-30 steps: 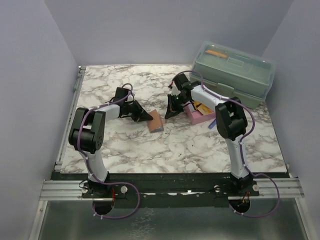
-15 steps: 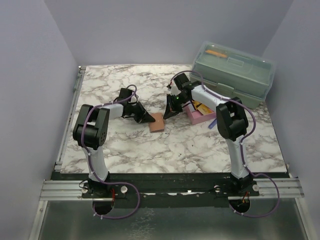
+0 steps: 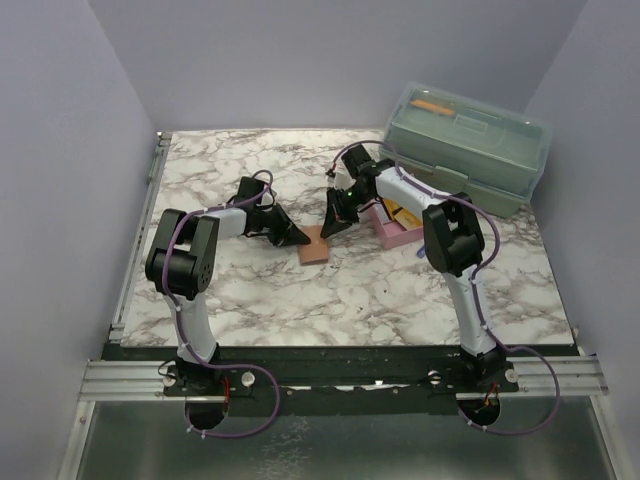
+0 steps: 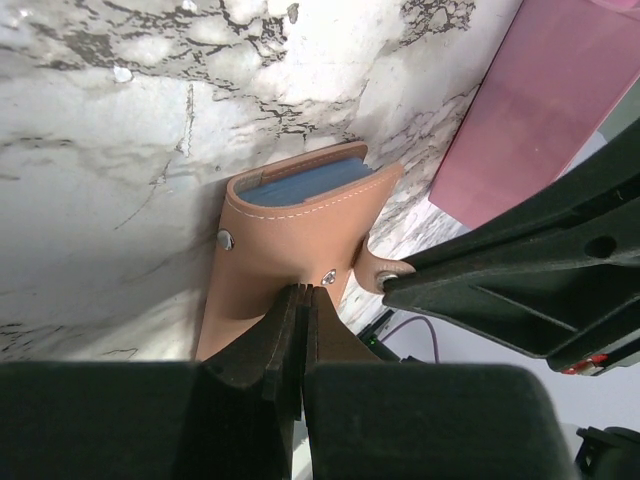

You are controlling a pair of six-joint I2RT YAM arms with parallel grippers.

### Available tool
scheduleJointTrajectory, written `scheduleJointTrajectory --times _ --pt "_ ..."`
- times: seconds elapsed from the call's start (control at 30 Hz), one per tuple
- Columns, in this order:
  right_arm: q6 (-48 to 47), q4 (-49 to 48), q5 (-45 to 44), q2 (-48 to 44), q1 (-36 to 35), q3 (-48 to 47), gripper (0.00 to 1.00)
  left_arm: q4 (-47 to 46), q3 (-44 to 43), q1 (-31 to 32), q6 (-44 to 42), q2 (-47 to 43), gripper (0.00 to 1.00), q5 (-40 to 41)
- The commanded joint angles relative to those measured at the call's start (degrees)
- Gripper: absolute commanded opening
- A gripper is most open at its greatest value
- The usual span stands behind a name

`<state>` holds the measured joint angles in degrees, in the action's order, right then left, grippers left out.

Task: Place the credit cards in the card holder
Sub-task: Pick up the credit card from the storage box.

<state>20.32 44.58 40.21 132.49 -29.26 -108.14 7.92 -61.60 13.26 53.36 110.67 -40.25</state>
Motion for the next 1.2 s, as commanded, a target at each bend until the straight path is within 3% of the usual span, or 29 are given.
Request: scheduleJointTrajectory --times 0.0,0.13,0.53,0.73,1.17 --pt "-0.8 2.5 1.9 2.5 -0.8 -3.0 0.06 2.8 2.0 0.8 -0.8 0.2 0.02 4.7" --pt "-0.4 1.6 1.8 2.2 -0.8 -2.0 0.17 2.8 2.0 0.8 -0.9 0.0 0.02 4.6" --pt "0.8 -0.2 0.8 1.3 -0.8 -0.3 0.21 2.8 2.1 1.1 -1.2 0.1 0.02 4.0" --pt "0.8 -0.1 0.6 1.5 -0.8 -0.5 0.01 2.8 1.8 1.2 -1.3 0.4 0.02 3.7" --pt "-2.4 3.9 0.5 4.4 -2.6 -2.4 0.0 2.8 0.7 1.6 -1.2 1.1 0.02 3.5"
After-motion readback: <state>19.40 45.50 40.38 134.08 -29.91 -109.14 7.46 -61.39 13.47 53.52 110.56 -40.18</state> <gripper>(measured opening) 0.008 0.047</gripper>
